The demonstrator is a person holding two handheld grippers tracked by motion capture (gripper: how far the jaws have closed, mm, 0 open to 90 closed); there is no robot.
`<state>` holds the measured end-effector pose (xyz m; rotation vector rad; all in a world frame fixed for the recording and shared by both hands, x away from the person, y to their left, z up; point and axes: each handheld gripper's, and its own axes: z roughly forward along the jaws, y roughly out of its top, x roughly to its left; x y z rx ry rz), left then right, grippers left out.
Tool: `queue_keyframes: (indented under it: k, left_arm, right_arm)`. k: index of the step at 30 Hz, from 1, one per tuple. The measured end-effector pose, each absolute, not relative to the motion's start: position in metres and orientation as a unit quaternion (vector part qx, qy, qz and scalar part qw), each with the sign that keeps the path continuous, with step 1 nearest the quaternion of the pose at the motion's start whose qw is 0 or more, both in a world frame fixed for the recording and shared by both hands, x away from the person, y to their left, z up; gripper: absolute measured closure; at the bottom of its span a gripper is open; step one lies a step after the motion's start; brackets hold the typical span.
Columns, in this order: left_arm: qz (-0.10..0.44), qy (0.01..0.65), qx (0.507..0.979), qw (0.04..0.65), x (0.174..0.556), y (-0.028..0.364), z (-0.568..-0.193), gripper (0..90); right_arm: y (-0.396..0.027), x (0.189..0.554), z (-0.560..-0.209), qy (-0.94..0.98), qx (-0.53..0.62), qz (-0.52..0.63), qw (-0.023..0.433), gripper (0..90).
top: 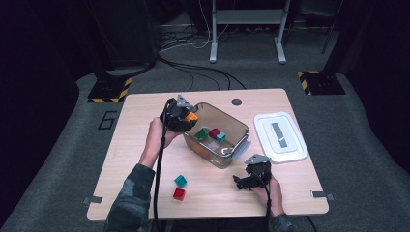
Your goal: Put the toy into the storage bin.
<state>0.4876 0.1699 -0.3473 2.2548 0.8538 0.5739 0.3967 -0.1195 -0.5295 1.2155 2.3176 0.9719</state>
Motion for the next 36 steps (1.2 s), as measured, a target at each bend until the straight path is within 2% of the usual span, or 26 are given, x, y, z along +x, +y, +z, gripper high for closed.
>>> queue_keyframes:
  k: [18,22,28,32,36]
  left_arm:
    - [0.199,0.326,0.872,0.305,0.506,0.145,-0.363,57.7]
    - [0.196,0.340,0.870,0.300,0.509,0.143,-0.366,41.4]
    - [0.193,0.350,0.862,0.311,0.504,0.152,-0.364,23.7]
    - [0.199,0.352,0.857,0.320,0.495,0.162,-0.359,16.0]
    - [0.204,0.352,0.854,0.324,0.486,0.171,-0.357,14.7]
  right_arm:
    - [-0.120,0.397,-0.529,0.818,0.428,0.343,0.174,0.0]
    - [-0.120,0.397,-0.529,0.818,0.429,0.343,0.174,0.0]
    - [-0.120,0.397,-0.529,0.817,0.429,0.343,0.174,0.0]
    - [-0.120,0.397,-0.530,0.820,0.423,0.342,0.176,0.0]
    - [-0.120,0.397,-0.529,0.818,0.428,0.343,0.174,0.0]
